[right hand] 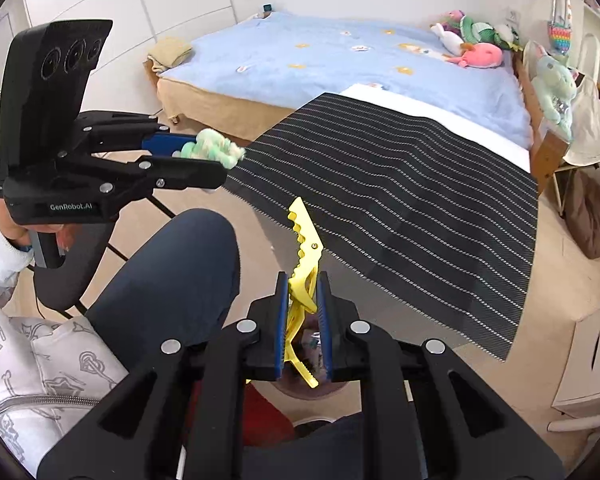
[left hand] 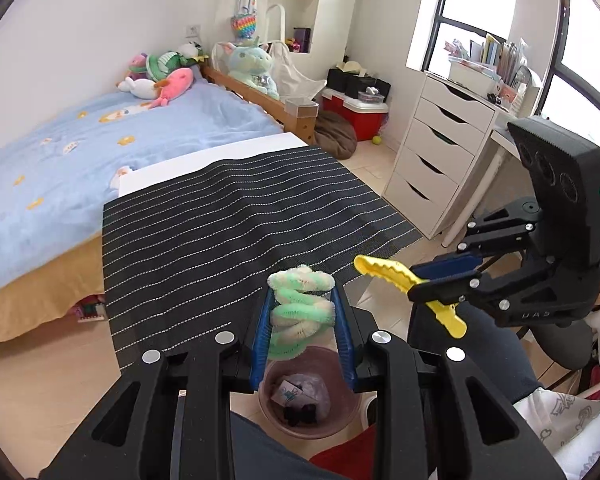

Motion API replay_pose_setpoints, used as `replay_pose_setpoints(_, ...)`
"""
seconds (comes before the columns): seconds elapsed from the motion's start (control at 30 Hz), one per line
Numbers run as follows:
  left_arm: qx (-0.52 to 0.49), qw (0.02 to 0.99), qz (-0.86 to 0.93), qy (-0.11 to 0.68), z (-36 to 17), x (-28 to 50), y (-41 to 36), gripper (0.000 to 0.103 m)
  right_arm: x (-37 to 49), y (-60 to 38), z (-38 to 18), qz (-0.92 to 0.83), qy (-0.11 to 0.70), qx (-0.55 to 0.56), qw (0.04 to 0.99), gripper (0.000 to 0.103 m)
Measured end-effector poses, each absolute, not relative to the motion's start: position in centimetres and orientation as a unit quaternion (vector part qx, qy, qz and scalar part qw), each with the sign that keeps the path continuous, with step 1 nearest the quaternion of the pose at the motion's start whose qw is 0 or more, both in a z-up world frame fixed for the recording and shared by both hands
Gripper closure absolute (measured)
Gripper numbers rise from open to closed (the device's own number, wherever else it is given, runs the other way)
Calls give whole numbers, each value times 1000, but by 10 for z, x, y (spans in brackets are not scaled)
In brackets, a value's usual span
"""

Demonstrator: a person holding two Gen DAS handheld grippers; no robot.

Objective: Collect trash
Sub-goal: 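Carry both items over the wastebasket and open the right tool, then open the left tool to drop the green toy into the wastebasket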

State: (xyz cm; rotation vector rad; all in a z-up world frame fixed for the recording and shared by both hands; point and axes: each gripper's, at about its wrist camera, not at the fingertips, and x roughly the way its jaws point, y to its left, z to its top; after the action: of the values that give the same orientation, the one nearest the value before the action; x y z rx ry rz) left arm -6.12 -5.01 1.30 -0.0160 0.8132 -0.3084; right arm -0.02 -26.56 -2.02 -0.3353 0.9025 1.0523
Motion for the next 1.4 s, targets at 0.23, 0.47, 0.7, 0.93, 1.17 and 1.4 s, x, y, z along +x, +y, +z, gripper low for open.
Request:
replay_pose_setpoints(0.23, -10, 908, -148, 392, 14, -62, -47, 75, -2, -261, -24, 492, 418, -153, 749, 85)
replay_pose_setpoints(0.47, -9, 906, -149, 396, 13, -64, -48, 75, -1, -267, -18, 491, 409, -127, 759, 16)
replay_pose_setpoints(0.7, -6, 904, -159, 397, 14, -65, -50, 75, 4, -272, -16, 482, 413, -110, 765, 8)
replay_pose_setpoints(0.93, 0, 900, -171, 400, 15, -66, -55, 74, 10, -277, -16, 460, 430, -90, 772, 6)
replay_pose_setpoints(1.17, 6, 897, -182, 403, 17, -66, -59, 74, 13, -283, -9, 439, 425, -87, 787, 5)
replay_pose_setpoints(1.4, 15, 891, -196, 409, 15, -65, -68, 74, 21, -298, -3, 413, 420, -73, 805, 5)
